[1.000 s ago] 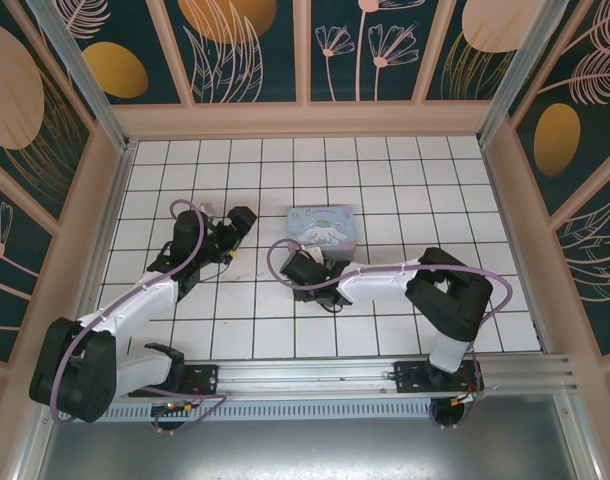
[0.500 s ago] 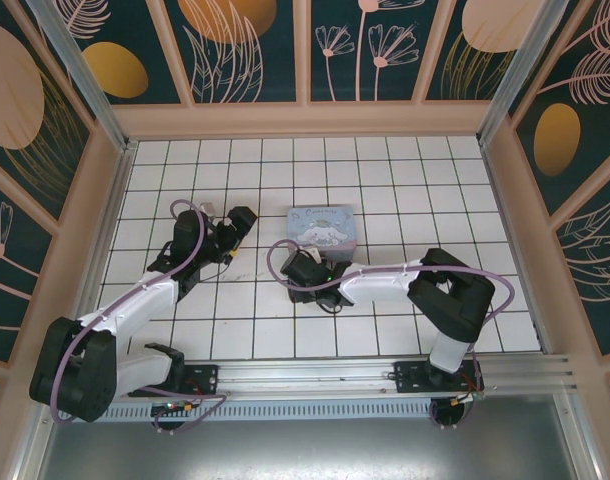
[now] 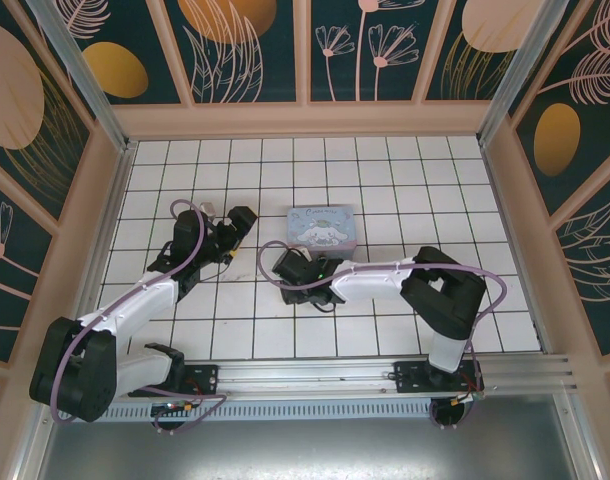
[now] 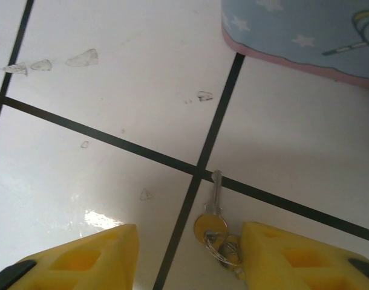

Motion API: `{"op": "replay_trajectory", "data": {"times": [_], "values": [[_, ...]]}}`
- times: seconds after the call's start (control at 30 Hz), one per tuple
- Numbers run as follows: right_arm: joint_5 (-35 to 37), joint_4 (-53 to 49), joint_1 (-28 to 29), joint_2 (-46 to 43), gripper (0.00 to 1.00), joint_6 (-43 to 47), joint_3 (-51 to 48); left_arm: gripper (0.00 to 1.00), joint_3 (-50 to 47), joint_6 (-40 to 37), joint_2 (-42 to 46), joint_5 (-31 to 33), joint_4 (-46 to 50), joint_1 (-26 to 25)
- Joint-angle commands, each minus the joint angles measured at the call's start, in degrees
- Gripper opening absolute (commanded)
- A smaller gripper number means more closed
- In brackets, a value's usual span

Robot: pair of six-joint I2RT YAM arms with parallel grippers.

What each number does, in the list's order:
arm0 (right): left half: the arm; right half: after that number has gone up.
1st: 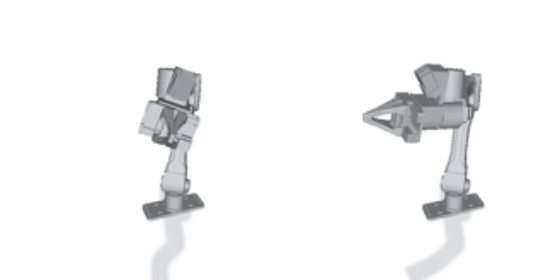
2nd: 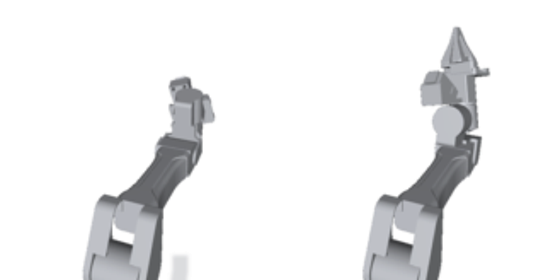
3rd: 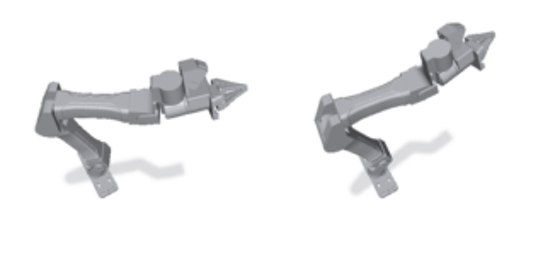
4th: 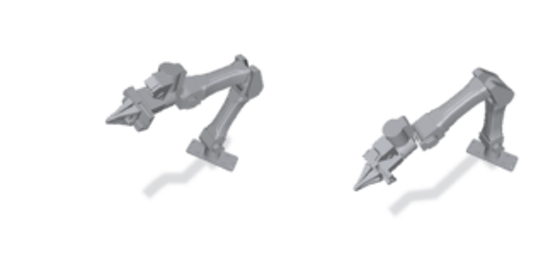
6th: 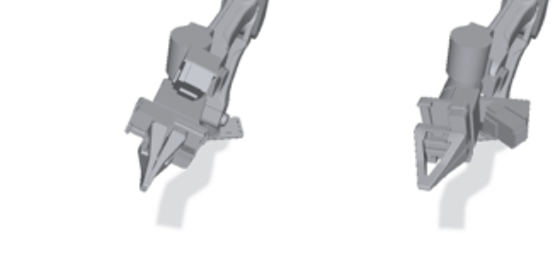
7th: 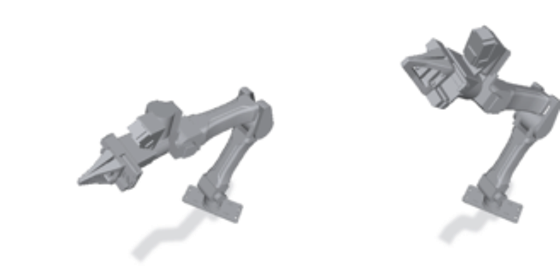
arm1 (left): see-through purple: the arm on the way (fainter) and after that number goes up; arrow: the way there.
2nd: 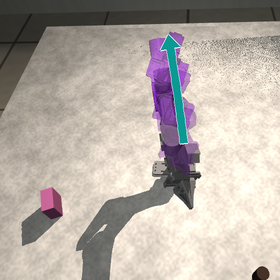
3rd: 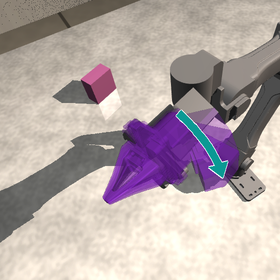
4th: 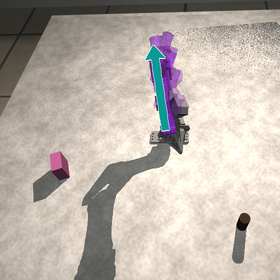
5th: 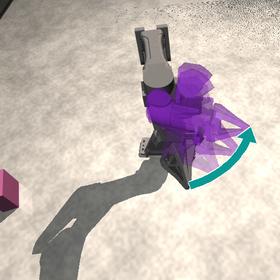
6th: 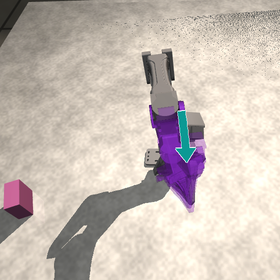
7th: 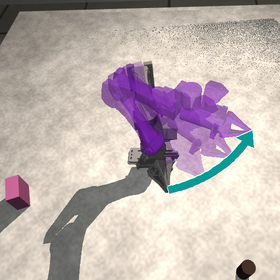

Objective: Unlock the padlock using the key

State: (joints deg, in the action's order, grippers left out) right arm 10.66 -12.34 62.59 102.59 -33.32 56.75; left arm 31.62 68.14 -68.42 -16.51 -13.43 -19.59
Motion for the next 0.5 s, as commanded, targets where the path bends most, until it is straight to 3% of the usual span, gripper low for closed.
{"op": "replay_trajectory", "data": {"times": [0.0,0.3,0.47], "values": [[0.8,-3.8,0.1,2.3,0.48,0.4,0.2,0.99,0.6,-0.2,-0.2,-1.0,-1.4,0.4],[4.2,-7.9,1.0,5.6,0.37,-0.8,1.9,0.99,0.5,-0.1,-0.2,-1.1,-1.8,0.4],[5.4,-8.9,1.7,7.8,0.18,-2.4,2.4,0.99,0.1,0.0,-0.2,-1.1,-1.9,0.4]]}}
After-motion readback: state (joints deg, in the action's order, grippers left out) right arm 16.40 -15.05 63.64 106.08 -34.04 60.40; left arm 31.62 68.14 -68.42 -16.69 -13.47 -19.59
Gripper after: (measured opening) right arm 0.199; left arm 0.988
